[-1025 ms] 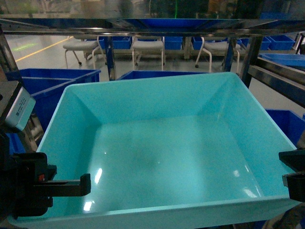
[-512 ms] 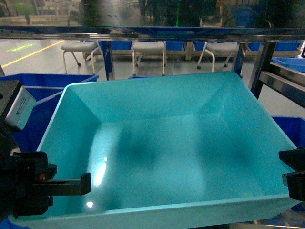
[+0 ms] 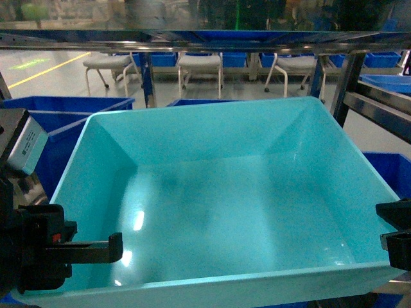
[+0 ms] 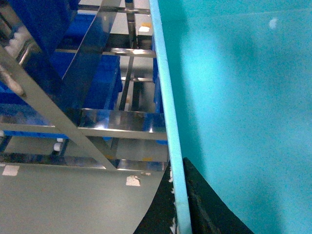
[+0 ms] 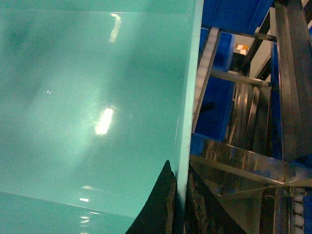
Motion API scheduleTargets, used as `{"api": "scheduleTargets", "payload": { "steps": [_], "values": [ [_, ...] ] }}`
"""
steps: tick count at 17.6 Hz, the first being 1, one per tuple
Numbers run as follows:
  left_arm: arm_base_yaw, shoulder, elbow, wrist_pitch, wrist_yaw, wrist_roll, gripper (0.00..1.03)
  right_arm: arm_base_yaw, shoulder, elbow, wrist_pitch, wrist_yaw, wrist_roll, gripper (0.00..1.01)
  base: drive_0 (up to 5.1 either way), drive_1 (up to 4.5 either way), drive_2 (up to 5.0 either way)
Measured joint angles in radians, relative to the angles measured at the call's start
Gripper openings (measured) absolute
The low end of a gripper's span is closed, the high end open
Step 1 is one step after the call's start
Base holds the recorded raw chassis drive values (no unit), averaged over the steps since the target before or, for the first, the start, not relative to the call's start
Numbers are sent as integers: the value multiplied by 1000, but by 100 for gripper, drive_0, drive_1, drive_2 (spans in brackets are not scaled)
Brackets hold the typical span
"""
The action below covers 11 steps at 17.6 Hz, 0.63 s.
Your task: Organize blue bins on left shelf correctly
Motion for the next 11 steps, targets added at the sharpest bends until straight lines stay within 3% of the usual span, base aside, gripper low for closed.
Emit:
{"api": "scheduleTargets", "payload": {
  "steps": [9,11],
  "values": [
    [0,-3,0,-3,0,0,2,0,-1,0,-1,0,0,2,0,-33,33],
    [0,-3,0,-3,0,0,2,0,-1,0,-1,0,0,2,353,-179,-179]
  ]
}}
